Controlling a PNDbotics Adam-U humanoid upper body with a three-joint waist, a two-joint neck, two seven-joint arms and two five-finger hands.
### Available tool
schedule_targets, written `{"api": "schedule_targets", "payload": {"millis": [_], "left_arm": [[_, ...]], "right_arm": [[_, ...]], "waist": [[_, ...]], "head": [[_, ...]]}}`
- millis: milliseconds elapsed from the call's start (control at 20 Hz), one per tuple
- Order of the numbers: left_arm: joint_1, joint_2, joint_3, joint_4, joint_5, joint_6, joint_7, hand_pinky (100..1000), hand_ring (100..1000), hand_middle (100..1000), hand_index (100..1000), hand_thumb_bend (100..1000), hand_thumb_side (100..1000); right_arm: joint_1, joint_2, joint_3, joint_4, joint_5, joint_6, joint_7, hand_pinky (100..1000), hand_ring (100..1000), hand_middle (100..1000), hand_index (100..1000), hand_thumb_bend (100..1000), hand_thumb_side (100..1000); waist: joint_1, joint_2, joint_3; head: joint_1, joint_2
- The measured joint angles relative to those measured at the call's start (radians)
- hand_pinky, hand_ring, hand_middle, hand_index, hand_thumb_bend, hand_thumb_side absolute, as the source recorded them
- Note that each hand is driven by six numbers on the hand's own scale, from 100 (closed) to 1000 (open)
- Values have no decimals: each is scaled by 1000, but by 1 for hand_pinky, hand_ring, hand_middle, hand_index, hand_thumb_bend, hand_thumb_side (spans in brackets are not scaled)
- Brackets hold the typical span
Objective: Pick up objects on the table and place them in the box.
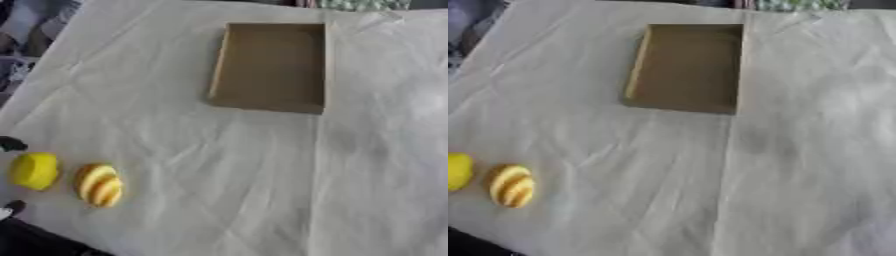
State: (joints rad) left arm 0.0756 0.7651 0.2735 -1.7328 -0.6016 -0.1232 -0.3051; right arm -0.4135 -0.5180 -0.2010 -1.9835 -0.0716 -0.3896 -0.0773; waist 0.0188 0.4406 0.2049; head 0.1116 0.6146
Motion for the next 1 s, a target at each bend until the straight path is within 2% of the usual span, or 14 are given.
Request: {"api": "schedule_targets", "payload": {"millis": [300,450,550,750,800,950,1000], "left_arm": [[-55,-1,-33,47,22,6,24,898,890,859,917,440,100],[-80,-1,-49,57,64,-13,1,896,886,848,909,427,100],[-93,-1,-56,65,88,-24,-21,881,868,818,890,379,100],[-112,-1,-65,83,108,-25,-46,827,816,754,856,315,100],[-113,-1,-66,85,103,-22,-49,811,796,735,843,272,100],[-113,-1,-66,87,72,-11,-48,782,718,685,817,234,100],[-112,-1,-66,87,60,-7,-46,766,657,658,800,229,100]], "right_arm": [[-2,0,5,0,0,2,2,917,840,676,852,100,599],[-7,1,6,0,-1,3,3,917,839,675,852,100,600],[-9,1,6,0,-2,3,3,917,839,674,852,100,599],[-9,1,9,0,-4,4,4,917,840,673,852,100,591],[-9,2,9,0,-4,4,4,917,840,673,852,100,599],[-9,3,11,0,-5,5,4,917,839,672,851,100,599],[-9,3,11,0,-5,5,4,917,839,672,851,100,599]], "waist": [[-3,0,-10],[-3,0,-15],[-3,0,-16],[-3,1,-21],[-3,1,-21],[-3,2,-21],[-3,2,-21]], "head": [[7,0],[10,0],[10,0],[11,0],[12,0],[18,0],[19,0]]}}
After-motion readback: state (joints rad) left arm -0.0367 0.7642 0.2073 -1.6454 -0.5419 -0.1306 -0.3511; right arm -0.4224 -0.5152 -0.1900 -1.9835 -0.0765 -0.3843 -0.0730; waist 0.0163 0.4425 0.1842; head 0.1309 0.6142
